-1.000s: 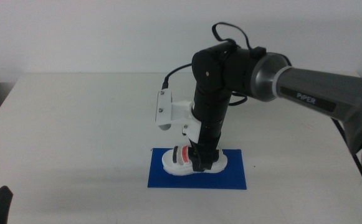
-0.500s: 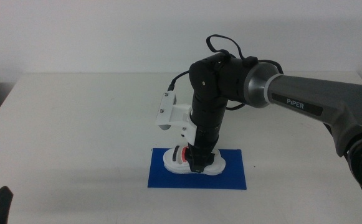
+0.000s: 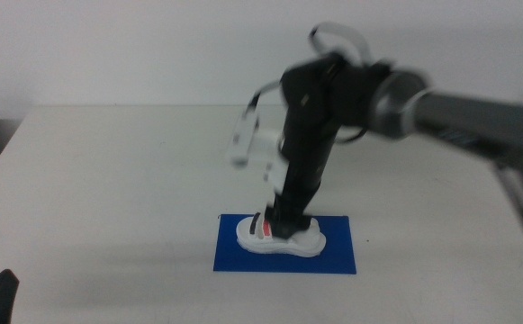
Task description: Use one arm to grab the shoe from the table and place it on the mat.
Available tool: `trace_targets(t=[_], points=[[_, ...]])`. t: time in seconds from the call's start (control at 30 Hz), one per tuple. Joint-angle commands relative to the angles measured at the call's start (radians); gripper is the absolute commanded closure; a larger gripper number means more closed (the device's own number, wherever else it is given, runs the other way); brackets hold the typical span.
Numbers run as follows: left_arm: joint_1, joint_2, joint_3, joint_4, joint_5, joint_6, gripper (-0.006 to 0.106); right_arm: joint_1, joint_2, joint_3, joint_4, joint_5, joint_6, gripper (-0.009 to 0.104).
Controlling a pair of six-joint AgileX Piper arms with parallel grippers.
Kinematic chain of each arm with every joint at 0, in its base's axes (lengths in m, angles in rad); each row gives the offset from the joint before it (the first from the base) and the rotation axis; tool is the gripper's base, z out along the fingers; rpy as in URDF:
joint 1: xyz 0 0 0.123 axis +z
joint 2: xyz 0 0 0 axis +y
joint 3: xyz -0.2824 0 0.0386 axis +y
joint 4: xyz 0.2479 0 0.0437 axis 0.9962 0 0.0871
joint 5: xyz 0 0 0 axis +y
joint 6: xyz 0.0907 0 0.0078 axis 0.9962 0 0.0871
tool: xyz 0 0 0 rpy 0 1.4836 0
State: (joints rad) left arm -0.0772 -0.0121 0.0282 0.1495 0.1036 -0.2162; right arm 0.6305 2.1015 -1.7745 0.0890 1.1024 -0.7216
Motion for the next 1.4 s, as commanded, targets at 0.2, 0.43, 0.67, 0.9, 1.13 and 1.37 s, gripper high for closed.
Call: trace_targets(t=[0.2, 0.43, 0.67, 0.9, 1.13, 1.37], points=[[-0.001, -0.014, 0.009, 0.001, -0.072, -0.006, 0.008, -0.105, -0.505, 0.317, -0.007, -0.257, 0.281, 0.011], [-0.001, -0.014, 0.009, 0.001, -0.072, -0.006, 0.008, -0.226, -0.888, 0.700, -0.035, -0.625, 0.652, 0.013], [-0.001, -0.014, 0.009, 0.001, -0.072, -0.006, 0.008, -0.331, -1.210, 1.037, -0.115, -0.866, 0.827, 0.018], [-0.001, -0.014, 0.009, 0.001, -0.072, -0.006, 0.008, -0.457, -1.448, 1.308, -0.139, -0.953, 0.833, 0.025], [-0.001, -0.014, 0.009, 0.001, -0.072, -0.006, 0.008, -0.488, -1.628, 1.465, -0.162, -0.953, 0.833, 0.026], [-0.001, -0.014, 0.009, 0.001, -0.072, -0.006, 0.008, -0.488, -1.797, 1.614, -0.161, -0.951, 0.833, 0.026]])
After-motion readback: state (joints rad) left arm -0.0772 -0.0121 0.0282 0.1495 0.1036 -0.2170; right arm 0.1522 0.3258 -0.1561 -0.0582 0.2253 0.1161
